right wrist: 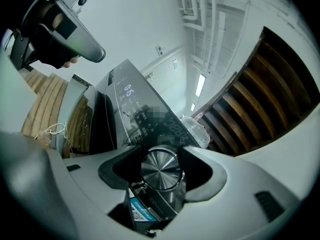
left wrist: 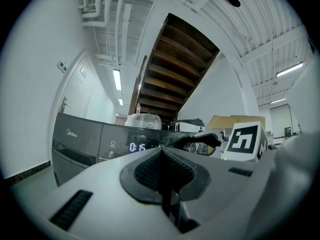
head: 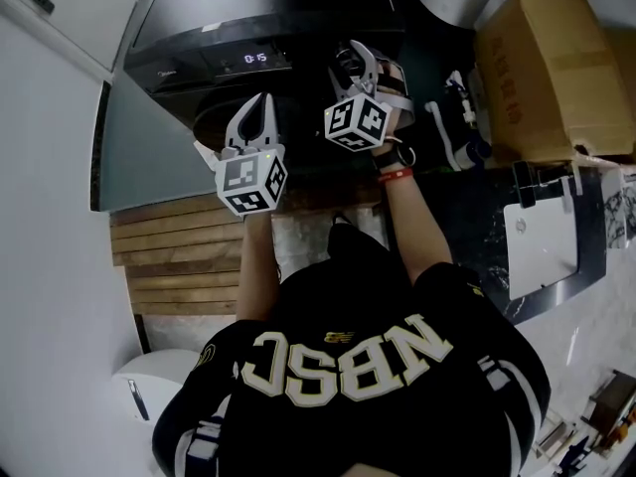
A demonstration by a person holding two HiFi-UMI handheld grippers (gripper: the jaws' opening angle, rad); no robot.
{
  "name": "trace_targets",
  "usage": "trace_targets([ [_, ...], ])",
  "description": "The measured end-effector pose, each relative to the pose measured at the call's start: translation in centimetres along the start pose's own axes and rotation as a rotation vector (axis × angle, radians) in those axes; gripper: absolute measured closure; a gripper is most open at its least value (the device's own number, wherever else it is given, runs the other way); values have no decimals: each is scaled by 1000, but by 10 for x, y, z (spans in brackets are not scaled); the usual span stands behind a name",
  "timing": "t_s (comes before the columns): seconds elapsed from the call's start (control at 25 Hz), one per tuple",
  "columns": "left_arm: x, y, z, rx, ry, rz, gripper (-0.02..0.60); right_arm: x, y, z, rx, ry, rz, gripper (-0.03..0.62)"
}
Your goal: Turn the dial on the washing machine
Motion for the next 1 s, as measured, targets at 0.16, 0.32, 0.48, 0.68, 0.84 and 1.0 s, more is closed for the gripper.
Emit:
trace_targets([
  [0.16, 1, 0, 0, -1, -3, 1, 568, 0, -1, 3, 93, -10, 10, 332],
  [0.32, 1, 1, 1, 0, -5, 4, 568, -2, -4, 9, 306, -41, 39, 332],
  [0.48, 1, 2, 0, 0, -7, 8, 568, -2, -4, 11, 368, -61, 47, 332],
  [0.68, 2, 1, -2, -5, -6, 7, 568, -2, -4, 11, 362, -59, 47, 332],
  [0.84, 5, 0, 1, -12, -13, 10, 568, -2, -4, 11, 361, -48, 48, 332],
  [1.0, 7, -1, 6, -15, -21, 10, 568, -3, -5, 11, 367, -47, 51, 332],
])
Point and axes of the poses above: the fingertips, and each gripper's own axes: x forward along the fingers, z to its right, y out of its top, the point moved 7 cm from there along -x, backward along the fingers, and after that the axes turned 6 degrees about z, right-handed, at the moved point
